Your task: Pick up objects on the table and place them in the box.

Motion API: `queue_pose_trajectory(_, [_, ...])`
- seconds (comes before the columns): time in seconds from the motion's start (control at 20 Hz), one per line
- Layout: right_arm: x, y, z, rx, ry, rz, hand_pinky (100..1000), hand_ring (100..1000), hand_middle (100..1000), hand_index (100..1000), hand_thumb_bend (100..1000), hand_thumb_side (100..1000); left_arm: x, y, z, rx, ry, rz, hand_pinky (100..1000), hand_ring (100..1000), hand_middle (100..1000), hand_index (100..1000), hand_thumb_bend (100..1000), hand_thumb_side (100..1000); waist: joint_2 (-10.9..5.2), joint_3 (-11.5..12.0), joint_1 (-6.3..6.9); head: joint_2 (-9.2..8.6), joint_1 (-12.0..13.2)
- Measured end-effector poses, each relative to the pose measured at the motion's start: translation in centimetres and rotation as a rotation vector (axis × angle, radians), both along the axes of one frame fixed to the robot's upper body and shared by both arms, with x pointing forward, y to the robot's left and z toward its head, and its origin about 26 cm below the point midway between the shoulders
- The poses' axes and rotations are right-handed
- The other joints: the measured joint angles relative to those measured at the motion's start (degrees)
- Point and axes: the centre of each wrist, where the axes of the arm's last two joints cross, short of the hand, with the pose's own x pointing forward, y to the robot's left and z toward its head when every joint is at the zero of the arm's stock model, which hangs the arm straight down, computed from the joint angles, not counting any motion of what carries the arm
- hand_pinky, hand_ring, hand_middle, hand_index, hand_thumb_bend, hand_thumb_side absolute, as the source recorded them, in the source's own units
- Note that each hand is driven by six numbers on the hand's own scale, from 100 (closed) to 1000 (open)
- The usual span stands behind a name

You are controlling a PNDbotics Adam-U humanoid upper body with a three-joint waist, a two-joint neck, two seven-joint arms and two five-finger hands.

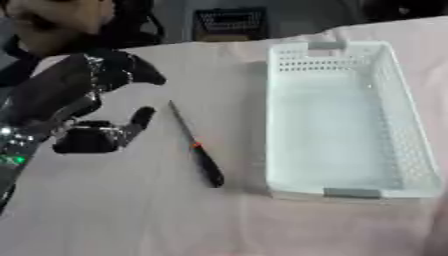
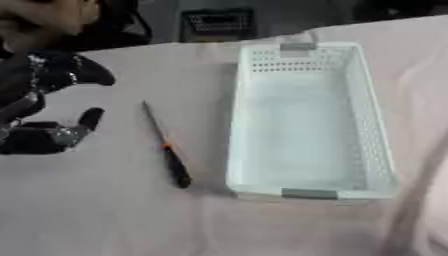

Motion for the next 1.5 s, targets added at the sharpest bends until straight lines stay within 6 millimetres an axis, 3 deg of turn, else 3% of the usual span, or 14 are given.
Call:
queue_pose_trajectory(0.35, [0.0, 0.1, 0.0, -0.01, 0.012, 0.007, 436, 555, 607, 811, 100, 748, 0.7, -1.8, 2.0, 0.117, -0.03, -0.067, 673, 712, 623, 770, 630, 260, 0.01, -0.71, 0.26, 0.0, 0.0])
queue_pose_trajectory(0.65, [0.0, 0.2, 0.0, -0.013, 0.019, 0.016, 436, 555, 606, 812, 100, 749, 1.0, -3.0, 3.1, 0.231, -0.073, -0.095, 663, 715, 621, 759, 666, 303, 0.01, -1.09, 0.33, 0.0, 0.0])
queue_pose_trajectory(1.05, [0.1, 0.3, -0.1, -0.018, 0.027, 0.026, 435, 554, 605, 811, 100, 750, 3.3, -3.5, 3.0, 0.403, -0.093, -0.095, 641, 720, 617, 735, 747, 405, 0.01, -1.39, 0.34, 0.0, 0.02])
queue_pose_trajectory(1.5, [0.1, 0.4, -0.1, -0.021, 0.03, 0.034, 435, 553, 604, 811, 100, 752, 6.2, -3.4, 1.3, 0.535, -0.102, -0.088, 641, 740, 606, 725, 726, 419, 0.07, -1.7, 0.35, 0.0, 0.02])
